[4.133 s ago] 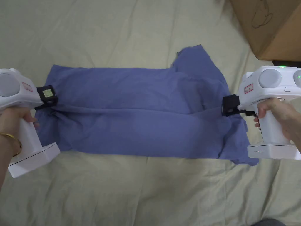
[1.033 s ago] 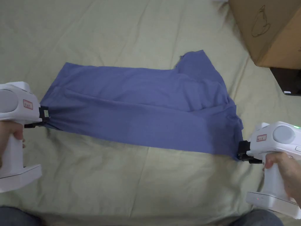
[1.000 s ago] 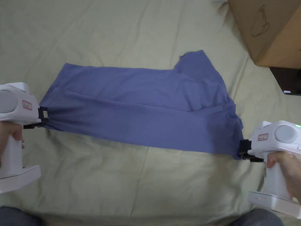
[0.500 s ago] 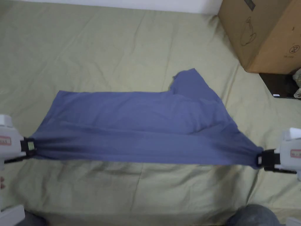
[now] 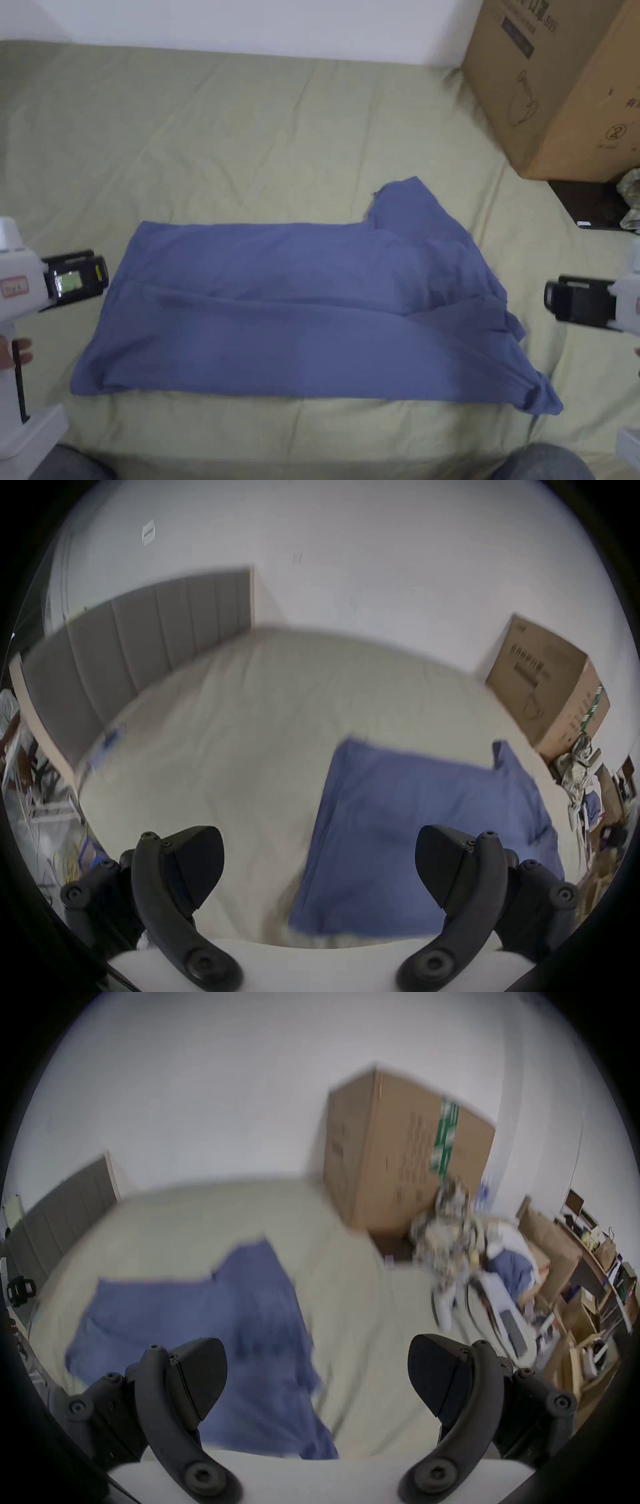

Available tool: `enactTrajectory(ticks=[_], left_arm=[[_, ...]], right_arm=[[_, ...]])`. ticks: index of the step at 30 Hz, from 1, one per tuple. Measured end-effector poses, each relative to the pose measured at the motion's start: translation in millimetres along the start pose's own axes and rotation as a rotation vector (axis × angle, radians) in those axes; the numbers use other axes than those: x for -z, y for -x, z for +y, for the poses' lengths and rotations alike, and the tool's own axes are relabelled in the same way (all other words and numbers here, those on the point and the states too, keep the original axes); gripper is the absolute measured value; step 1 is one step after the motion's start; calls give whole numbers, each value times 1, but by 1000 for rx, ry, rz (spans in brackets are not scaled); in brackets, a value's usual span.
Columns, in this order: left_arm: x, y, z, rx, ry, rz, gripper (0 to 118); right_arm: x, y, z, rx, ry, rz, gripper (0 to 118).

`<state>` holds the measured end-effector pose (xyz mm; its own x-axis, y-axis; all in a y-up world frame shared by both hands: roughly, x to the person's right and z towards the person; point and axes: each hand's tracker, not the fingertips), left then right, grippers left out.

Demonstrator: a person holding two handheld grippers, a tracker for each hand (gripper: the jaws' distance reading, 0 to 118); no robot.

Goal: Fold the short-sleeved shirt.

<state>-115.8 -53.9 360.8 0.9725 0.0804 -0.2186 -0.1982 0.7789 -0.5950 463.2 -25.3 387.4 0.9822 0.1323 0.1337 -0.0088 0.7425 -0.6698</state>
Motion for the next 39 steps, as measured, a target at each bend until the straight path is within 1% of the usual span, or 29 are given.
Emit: enactTrajectory(ticks=[1,2,4,5,7,8,9,10,11,12,13,14,15,17,24,29,31,32,33,34,35,37,38,39], left_arm=[[-10,-10,7,25,-75,2,114],[-20,-20,13,52,-160,-1,114],[-35,-39,17,110,-294,-11,114],[-41,-48,18,133,-345,-6,114],[-48,-64,16,172,-414,-3,113],[-50,-71,14,184,-431,-17,109],[-52,-76,12,192,-447,-28,105],[-54,-82,8,199,-466,-52,103],[-53,-86,5,209,-465,-62,103],[-53,-90,1,217,-472,-74,92],[-54,-93,-2,218,-476,-88,77],[-53,-96,-5,220,-472,-104,54],[-47,-96,-7,222,-468,-118,36],[-45,-99,-10,226,-467,-132,1],[-37,-97,-10,196,-433,-149,0],[-14,-90,9,207,-380,-146,0],[5,-84,27,175,-313,-163,0],[18,-80,39,137,-273,-170,6],[31,-75,49,100,-237,-176,17],[47,-70,62,73,-177,-178,33],[59,-69,73,52,-122,-183,65],[93,-64,91,66,-5,-182,107],[112,-61,96,79,30,-185,118],[126,-62,99,106,72,-180,118]], right_arm=[[-11,4,8,-8,-71,-9,108],[-24,11,16,32,-178,24,109],[-44,27,26,68,-331,40,111],[-49,31,29,112,-377,0,110],[-61,47,30,100,-459,13,108],[-68,61,30,117,-507,192,102],[-66,66,28,116,-524,187,96],[-67,74,27,117,-545,190,93],[-66,81,24,113,-543,191,93],[-65,84,23,61,-582,127,78],[-63,90,21,58,-593,139,57],[-62,95,20,54,-582,145,21],[-60,99,19,47,-576,155,0],[-56,106,18,46,-569,179,0],[-34,105,14,89,-528,202,0],[-30,112,16,77,-507,209,0],[-28,113,19,70,-497,209,0],[-26,113,21,66,-492,208,0],[-18,116,29,67,-488,211,0],[-12,118,35,66,-482,214,0],[-7,120,38,65,-476,216,0],[3,119,42,52,-463,217,0],[9,119,43,46,-457,219,0],[14,120,46,41,-452,219,0]])
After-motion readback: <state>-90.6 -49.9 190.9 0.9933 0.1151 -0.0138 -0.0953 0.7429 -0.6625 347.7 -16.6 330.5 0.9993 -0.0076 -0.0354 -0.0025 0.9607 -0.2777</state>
